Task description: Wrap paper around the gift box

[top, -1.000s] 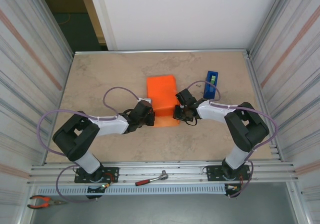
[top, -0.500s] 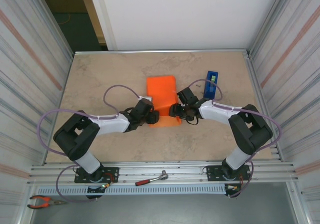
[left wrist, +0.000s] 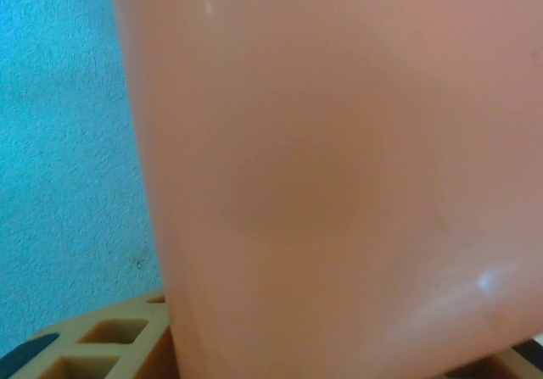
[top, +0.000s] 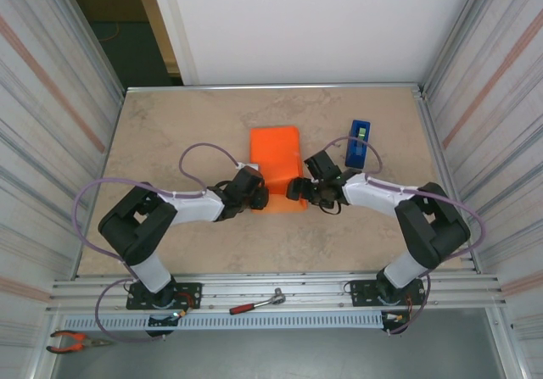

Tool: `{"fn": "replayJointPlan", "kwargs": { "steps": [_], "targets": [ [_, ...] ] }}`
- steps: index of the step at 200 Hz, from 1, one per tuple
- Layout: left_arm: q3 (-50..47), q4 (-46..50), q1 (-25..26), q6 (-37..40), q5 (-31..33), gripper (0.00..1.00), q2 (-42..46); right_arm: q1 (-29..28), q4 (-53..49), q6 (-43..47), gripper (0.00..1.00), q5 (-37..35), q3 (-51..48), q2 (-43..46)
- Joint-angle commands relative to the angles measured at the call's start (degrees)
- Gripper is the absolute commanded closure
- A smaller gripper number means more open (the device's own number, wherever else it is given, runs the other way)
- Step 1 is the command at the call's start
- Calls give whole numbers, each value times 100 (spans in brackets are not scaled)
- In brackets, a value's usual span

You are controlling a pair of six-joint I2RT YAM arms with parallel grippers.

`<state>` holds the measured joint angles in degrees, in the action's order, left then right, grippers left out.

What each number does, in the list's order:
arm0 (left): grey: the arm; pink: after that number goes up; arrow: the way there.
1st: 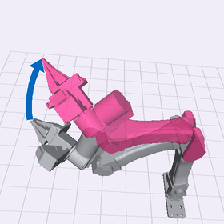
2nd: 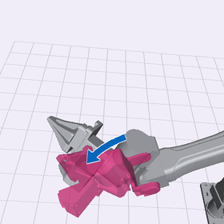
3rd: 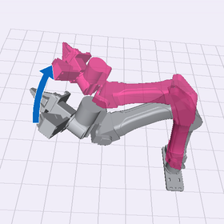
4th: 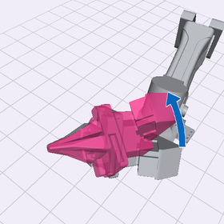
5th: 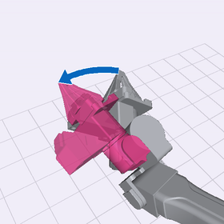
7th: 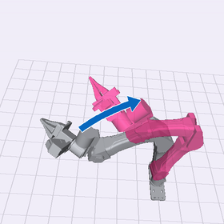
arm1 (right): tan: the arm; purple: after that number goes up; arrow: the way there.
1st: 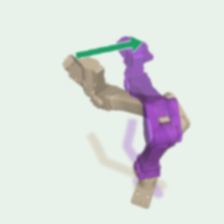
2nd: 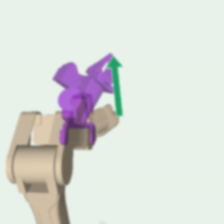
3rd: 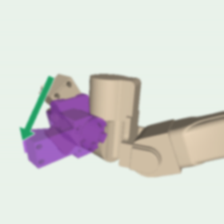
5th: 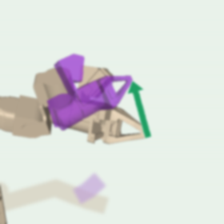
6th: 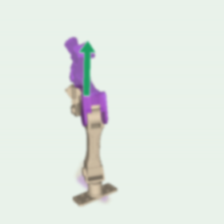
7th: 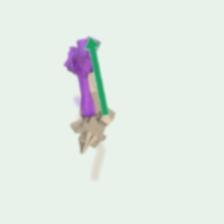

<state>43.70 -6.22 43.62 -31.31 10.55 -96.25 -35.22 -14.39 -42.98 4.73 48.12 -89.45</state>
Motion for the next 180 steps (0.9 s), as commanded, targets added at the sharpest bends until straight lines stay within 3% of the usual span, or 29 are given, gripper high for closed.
{"fn": "replayJointPlan", "kwargs": {
  "steps": [1, 32, 65, 82, 101, 144, 165, 180],
  "targets": [
    [-51, 12, -23, 2, 56, 51, -123, 33, -43, -8, 10, 4, 75, 147],
    [-61, 27, -22, 64, 18, 51, -30, 33, 50, -70, 15, -118, 480, -436],
    [-44, 302, -20, 249, -92, 46, 520, 44, 116, -142, 40, -376, 646, -934],
    [-62, 449, -28, 330, -129, 32, 926, 83, 191, -140, 50, -351, 635, -1033],
    [-31, 577, -111, 418, -157, 1, 1288, 94, 217, -114, 54, -307, 637, -1093],
    [254, 564, -690, 876, -921, 1, 1416, 113, 243, -80, 58, -225, 633, -1117],
    [333, 314, -932, 1107, -1343, 1, 1415, 112, 262, -70, 70, -178, 632, -1109],
    [633, 655, -1041, 1255, -1566, 1, 1373, 119, 262, -49, 81, -135, 620, -1111]
  ]
}}
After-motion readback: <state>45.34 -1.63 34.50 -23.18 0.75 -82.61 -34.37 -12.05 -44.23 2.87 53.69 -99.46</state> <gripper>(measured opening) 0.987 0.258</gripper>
